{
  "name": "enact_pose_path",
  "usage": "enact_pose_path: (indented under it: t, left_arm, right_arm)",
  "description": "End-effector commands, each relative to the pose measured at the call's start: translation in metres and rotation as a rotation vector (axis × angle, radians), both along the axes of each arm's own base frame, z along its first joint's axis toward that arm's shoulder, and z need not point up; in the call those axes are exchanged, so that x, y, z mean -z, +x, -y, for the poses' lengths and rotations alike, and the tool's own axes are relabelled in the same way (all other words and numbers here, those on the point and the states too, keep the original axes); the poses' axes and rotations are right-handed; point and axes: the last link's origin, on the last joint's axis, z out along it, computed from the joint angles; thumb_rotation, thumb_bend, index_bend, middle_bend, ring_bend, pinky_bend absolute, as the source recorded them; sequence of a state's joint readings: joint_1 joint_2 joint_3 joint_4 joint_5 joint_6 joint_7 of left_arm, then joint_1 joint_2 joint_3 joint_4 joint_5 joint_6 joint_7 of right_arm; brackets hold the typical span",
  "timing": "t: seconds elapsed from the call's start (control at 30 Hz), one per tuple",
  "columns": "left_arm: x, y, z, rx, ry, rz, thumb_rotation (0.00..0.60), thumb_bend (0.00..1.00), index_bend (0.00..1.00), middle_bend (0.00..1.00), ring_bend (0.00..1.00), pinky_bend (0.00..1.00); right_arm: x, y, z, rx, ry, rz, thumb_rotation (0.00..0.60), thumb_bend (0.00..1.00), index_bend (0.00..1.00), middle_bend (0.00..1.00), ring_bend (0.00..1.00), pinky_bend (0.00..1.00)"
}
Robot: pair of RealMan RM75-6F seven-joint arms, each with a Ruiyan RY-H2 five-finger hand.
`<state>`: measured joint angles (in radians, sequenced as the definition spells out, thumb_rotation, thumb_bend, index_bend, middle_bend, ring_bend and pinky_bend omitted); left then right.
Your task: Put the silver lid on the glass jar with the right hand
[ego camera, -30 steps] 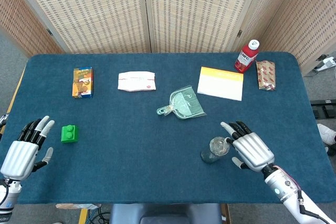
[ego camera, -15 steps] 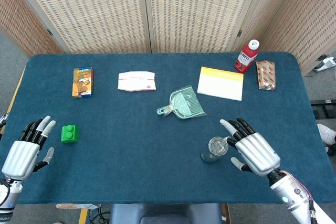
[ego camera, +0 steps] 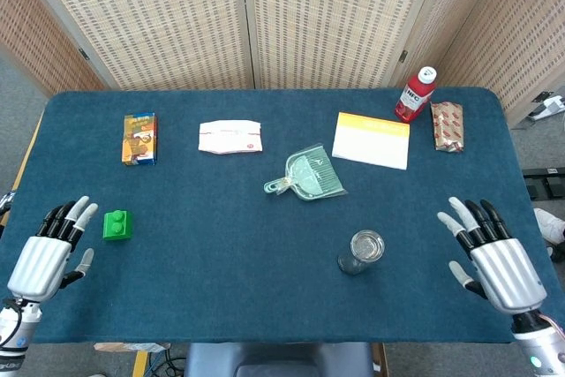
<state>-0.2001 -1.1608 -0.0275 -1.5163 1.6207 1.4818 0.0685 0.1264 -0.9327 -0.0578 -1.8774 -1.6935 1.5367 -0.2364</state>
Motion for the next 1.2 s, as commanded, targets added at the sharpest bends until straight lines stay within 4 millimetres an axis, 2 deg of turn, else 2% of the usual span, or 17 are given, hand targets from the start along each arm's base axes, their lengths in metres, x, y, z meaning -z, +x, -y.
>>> enact_pose_path:
  t: [0.03,0.2,0.47,0.63,0.9,1.2]
  left_arm:
    - [0.002,0.0,0.0,0.001,-0.004,-0.005,0.6,0.42,0.0,0.0,0.0,0.07]
    - [0.005,-0.001,-0.001,-0.006,-0.011,-0.018,0.6,0.42,0.0,0.0,0.0,0.07]
    - [0.007,-0.001,-0.002,-0.015,-0.021,-0.018,0.6,0.42,0.0,0.0,0.0,0.07]
    - [0.005,-0.004,-0.007,-0.029,-0.018,-0.011,0.6,0.42,0.0,0.0,0.0,0.07]
    - [0.009,-0.003,-0.007,-0.022,-0.03,-0.026,0.6,0.42,0.0,0.0,0.0,0.07]
    - [0.008,-0.002,-0.006,-0.018,-0.027,-0.022,0.6,0.42,0.0,0.0,0.0,0.07]
  right_arm:
    - [0.007,-0.022,-0.025,0.005,-0.096,-0.026,0.6,0.3,0.13,0.0,0.0,0.0]
    - [0.01,-0.037,-0.038,0.02,-0.143,-0.022,0.6,0.3,0.13,0.0,0.0,0.0]
    - [0.014,-0.058,-0.027,0.087,-0.146,-0.015,0.6,0.3,0.13,0.0,0.0,0.0]
    - [0.012,-0.06,-0.023,0.099,-0.163,-0.009,0.6,0.3,0.13,0.0,0.0,0.0]
    - [0.005,-0.06,-0.028,0.1,-0.191,0.004,0.6,0.3,0.13,0.0,0.0,0.0]
    - [0.008,-0.064,-0.023,0.121,-0.168,-0.003,0.6,0.3,0.13,0.0,0.0,0.0]
